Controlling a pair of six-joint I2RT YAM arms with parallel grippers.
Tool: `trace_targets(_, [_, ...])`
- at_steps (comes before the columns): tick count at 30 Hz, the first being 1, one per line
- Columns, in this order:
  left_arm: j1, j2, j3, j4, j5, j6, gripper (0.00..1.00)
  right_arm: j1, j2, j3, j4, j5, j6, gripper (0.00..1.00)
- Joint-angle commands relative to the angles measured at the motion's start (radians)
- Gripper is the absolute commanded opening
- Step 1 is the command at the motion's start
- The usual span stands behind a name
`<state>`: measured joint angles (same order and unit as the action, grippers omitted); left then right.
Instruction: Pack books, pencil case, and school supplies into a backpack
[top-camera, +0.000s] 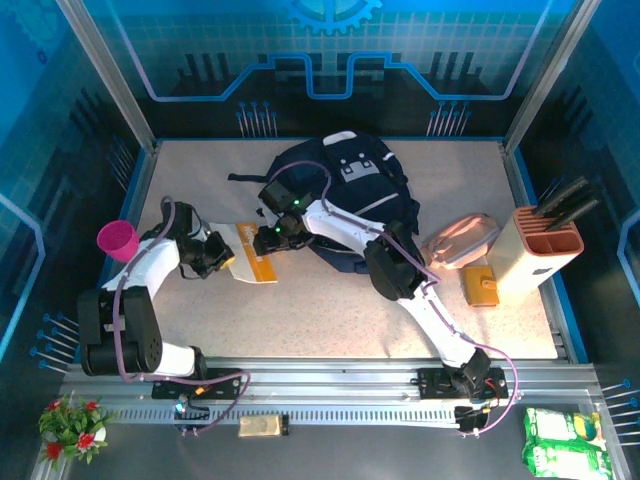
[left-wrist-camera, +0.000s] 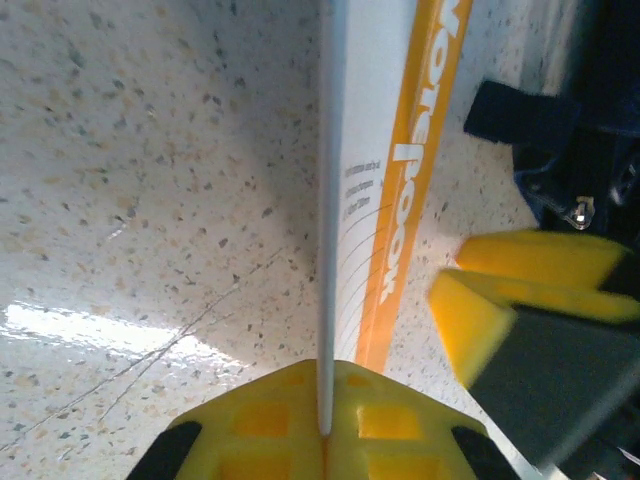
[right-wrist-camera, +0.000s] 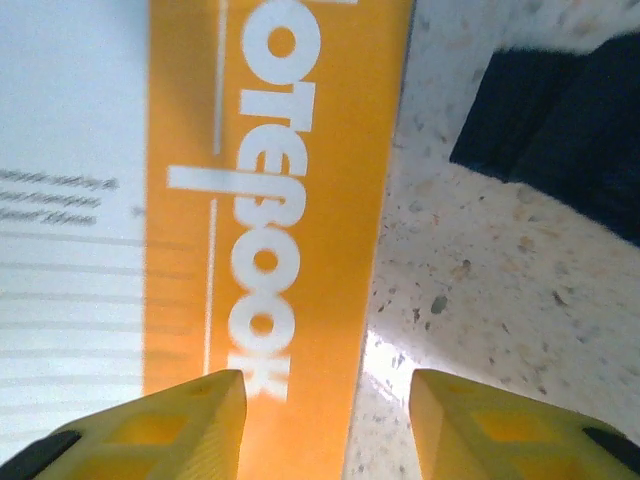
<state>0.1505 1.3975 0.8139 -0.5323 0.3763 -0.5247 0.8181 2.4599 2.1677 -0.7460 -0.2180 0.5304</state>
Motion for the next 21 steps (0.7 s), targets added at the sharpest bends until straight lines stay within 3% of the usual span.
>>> trace_targets(1, [0.003, -0.042, 0.046, -0.047, -0.054, -0.006, 0.00, -0.020, -0.196, -0.060, 0.039, 0.056, 0.013, 0.49])
trace_targets(8, [0.003, -0.167, 0.025, 0.091, -0.018, -0.054, 0.00, -0.085, -0.497, -0.449, 0.321, 0.106, 0.123, 0.70])
trace_targets(15, [-0.020, -0.228, -0.009, 0.381, 0.100, -0.273, 0.00, -0.153, -0.724, -0.789, 0.583, 0.123, 0.213, 1.00])
trace_targets(21, [-0.170, -0.163, -0.027, 0.708, 0.083, -0.470, 0.00, -0.190, -0.845, -0.980, 0.773, 0.165, 0.306, 1.00])
